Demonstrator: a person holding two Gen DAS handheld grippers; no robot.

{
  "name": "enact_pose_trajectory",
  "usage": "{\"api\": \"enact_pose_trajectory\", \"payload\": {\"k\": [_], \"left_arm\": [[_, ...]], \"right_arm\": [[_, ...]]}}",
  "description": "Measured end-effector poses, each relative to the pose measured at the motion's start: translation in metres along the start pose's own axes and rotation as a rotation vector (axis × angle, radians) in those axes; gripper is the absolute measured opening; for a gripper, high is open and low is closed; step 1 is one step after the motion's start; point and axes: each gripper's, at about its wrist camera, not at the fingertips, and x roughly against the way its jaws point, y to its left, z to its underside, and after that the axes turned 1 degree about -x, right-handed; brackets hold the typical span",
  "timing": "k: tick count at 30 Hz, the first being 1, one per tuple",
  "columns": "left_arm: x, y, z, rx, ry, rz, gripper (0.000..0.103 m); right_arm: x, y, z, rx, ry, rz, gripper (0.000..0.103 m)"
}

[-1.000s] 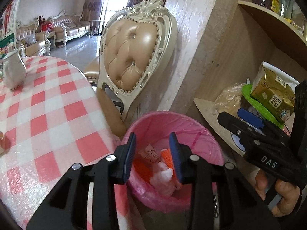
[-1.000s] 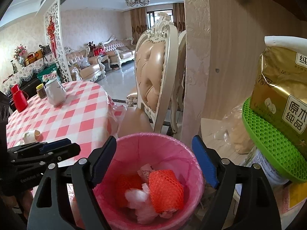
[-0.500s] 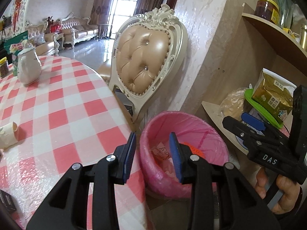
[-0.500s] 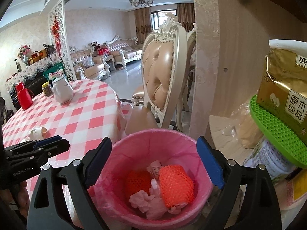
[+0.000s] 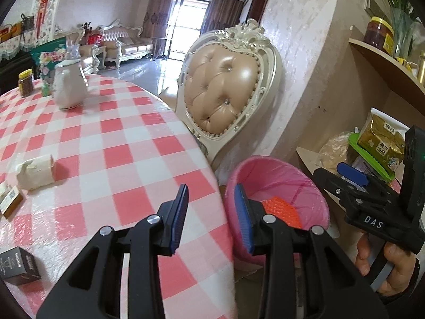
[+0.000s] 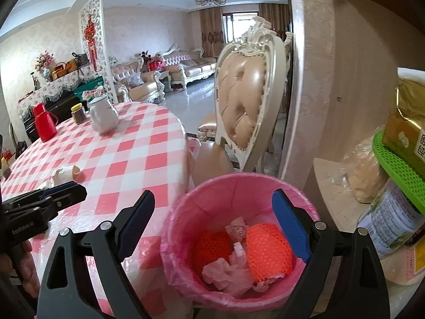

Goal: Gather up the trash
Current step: 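Move both open tools back over the table, then grasp the black DORMI box with the left tool and lift it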

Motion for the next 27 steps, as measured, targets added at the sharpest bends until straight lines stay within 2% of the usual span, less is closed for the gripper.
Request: {"api": "enact_pose_trajectory", "payload": {"k": [7,17,27], "left_arm": [[0.019,0.025,0.011,0.037,-0.015,-0.037,0.035],[0.045,0.064,0.031,0.101,-0.020,-0.109,0.041],[0.075,0.116,0.059,0.188,-0.019,-0.243,0.051]], "right_arm": [[-0.002,0.021,0.003,0.025,0.014,-0.026,0.085],[-0.007,0.053,0.012,0.060,0.038,-0.068,0.085],[-0.017,0.091,0.024,0.101,0.079,-0.126,0.085]]}}
